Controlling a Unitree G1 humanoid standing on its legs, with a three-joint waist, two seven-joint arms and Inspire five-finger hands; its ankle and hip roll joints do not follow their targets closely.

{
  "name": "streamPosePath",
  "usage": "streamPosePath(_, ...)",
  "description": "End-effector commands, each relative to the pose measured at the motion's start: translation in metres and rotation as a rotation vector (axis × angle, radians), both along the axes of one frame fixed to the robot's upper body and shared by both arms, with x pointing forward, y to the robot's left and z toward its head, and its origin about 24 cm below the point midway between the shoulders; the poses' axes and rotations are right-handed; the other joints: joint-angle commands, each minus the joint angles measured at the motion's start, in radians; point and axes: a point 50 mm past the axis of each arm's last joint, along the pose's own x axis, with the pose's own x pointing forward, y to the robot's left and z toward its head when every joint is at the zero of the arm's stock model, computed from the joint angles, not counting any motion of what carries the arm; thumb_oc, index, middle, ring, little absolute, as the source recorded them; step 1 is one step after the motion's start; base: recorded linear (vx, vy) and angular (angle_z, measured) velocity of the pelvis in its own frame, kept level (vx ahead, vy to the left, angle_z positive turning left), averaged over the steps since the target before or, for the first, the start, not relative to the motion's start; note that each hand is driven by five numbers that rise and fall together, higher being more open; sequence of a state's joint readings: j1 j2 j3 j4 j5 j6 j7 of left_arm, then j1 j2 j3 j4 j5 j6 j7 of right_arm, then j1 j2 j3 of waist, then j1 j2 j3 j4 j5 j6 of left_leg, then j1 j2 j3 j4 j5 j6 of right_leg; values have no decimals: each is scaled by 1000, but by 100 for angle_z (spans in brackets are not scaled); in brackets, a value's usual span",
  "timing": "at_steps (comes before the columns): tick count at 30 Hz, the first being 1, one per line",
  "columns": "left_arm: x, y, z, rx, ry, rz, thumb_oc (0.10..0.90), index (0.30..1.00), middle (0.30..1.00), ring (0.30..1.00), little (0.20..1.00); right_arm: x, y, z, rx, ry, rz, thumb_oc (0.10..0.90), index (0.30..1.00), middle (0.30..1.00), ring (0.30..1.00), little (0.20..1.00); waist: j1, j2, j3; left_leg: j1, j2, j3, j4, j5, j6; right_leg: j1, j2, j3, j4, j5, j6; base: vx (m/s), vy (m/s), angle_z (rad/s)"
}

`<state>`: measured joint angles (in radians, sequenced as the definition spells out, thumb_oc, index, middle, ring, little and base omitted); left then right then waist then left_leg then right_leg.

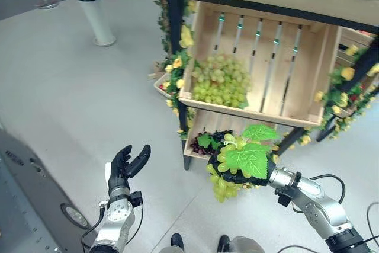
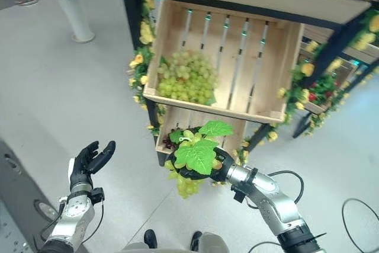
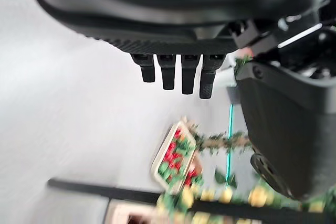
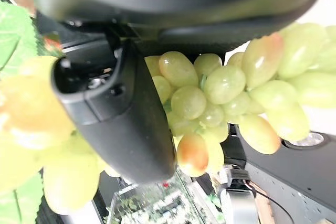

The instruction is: Pick up the fruits from the basket on one side to the basket on the other side

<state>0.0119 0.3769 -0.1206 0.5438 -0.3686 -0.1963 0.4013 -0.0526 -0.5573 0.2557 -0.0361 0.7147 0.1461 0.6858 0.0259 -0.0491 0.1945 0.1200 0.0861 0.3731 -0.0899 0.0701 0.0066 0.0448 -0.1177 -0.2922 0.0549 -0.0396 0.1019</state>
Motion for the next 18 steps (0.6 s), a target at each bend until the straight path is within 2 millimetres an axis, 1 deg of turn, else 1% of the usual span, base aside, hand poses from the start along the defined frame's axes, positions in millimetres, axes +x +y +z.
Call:
streamPosePath(1, 31, 9, 28, -30, -154, 22, 800, 900, 900, 900, 900, 21, 16, 61, 160, -280, 37, 400, 300, 300, 300, 300, -10, -3, -55, 3, -83, -153, 26, -155, 21, 79, -11, 44, -89, 52, 15, -58, -107, -79)
streamPosePath(2, 30, 9, 27, -41, -151, 21, 800, 900, 900, 900, 900, 22, 16, 62, 156, -288, 43, 400, 300, 300, 300, 300, -12, -4, -56, 5, -81, -151, 27, -154, 19, 81, -9, 49, -94, 50, 16, 10, -103, -45)
streamPosePath(3, 23, 9, 22, -18, -143, 10, 800, 900, 900, 900, 900, 18, 10, 69, 177, -306, 86, 400, 300, 300, 300, 300, -21, -6, -64, 14, -74, -135, 21, -148, 17, 85, -2, 58, -114, 47, 10, 37, -90, -16)
streamPosePath(5, 18, 9, 18, -18, -126, 8, 800, 900, 900, 900, 900, 15, 4, 74, 186, -325, 85, 400, 300, 300, 300, 300, -28, -8, -72, 23, -70, -120, 14, -147, 14, 93, 2, 60, -133, 51, 8, 37, -85, -11)
streamPosePath(7, 17, 8, 15, -21, -121, 9, 800, 900, 900, 900, 900, 17, -9, 90, 189, -367, 61, 400, 300, 300, 300, 300, -43, -11, -88, 39, -67, -110, 3, -149, 9, 94, 10, 76, -142, 48, 5, 39, -85, -5)
streamPosePath(8, 17, 8, 16, -22, -122, 7, 800, 900, 900, 900, 900, 18, -11, 92, 187, -371, 56, 400, 300, 300, 300, 300, -45, -11, -90, 40, -67, -109, 3, -151, 8, 94, 11, 77, -142, 48, 5, 60, -100, -2)
streamPosePath(9, 19, 9, 16, -22, -121, -10, 800, 900, 900, 900, 900, 20, -18, 101, 177, -398, 37, 400, 300, 300, 300, 300, -51, -12, -99, 46, -63, -105, 3, -155, 4, 97, 14, 76, -142, 46, 1, 47, -85, -1)
streamPosePath(10, 19, 8, 16, -21, -118, -19, 800, 900, 900, 900, 900, 21, -20, 105, 176, -412, 28, 400, 300, 300, 300, 300, -53, -12, -101, 48, -63, -104, 3, -155, 4, 98, 15, 77, -142, 46, 1, 54, -97, -2)
streamPosePath(11, 19, 8, 15, -19, -107, -36, 800, 900, 900, 900, 900, 22, -24, 115, 184, -433, 23, 400, 300, 300, 300, 300, -58, -11, -105, 52, -61, -103, 3, -156, 2, 99, 17, 80, -142, 46, -1, 31, -59, -1)
streamPosePath(12, 20, 8, 14, -16, -100, -48, 800, 900, 900, 900, 900, 22, -24, 124, 197, -447, 28, 400, 300, 300, 300, 300, -62, -10, -107, 53, -60, -103, 3, -156, 0, 100, 18, 81, -142, 45, -3, 23, -44, 0)
streamPosePath(13, 20, 8, 14, -16, -98, -52, 800, 900, 900, 900, 900, 23, -25, 126, 200, -453, 31, 400, 300, 300, 300, 300, -63, -10, -107, 54, -59, -104, 3, -156, -1, 100, 19, 81, -142, 45, -3, 18, -38, 0)
streamPosePath(14, 24, 6, 14, -14, -90, -72, 800, 900, 900, 900, 900, 25, -25, 139, 219, -482, 49, 400, 300, 300, 300, 300, -66, -9, -110, 55, -58, -108, 3, -156, -3, 101, 21, 81, -142, 43, -6, 0, 0, 0)
streamPosePath(15, 24, 6, 15, -14, -90, -75, 800, 900, 900, 900, 900, 25, -25, 141, 224, -489, 53, 400, 300, 300, 300, 300, -66, -9, -110, 55, -57, -109, 3, -156, -4, 102, 22, 80, -142, 43, -6, 0, 0, 0)
streamPosePath(16, 27, 4, 15, -12, -87, -83, 800, 900, 900, 900, 900, 27, -23, 146, 231, -498, 57, 400, 300, 300, 300, 300, -66, -9, -112, 56, -56, -111, 3, -157, -6, 103, 23, 78, -142, 42, -6, 0, 0, 0)
streamPosePath(18, 31, 0, 14, -9, -68, -110, 800, 900, 900, 900, 900, 36, -26, 165, 240, -517, 60, 400, 300, 300, 300, 300, -62, -13, -117, 61, -51, -115, 3, -159, -12, 109, 23, 71, -142, 38, -9, 30, -17, 1)
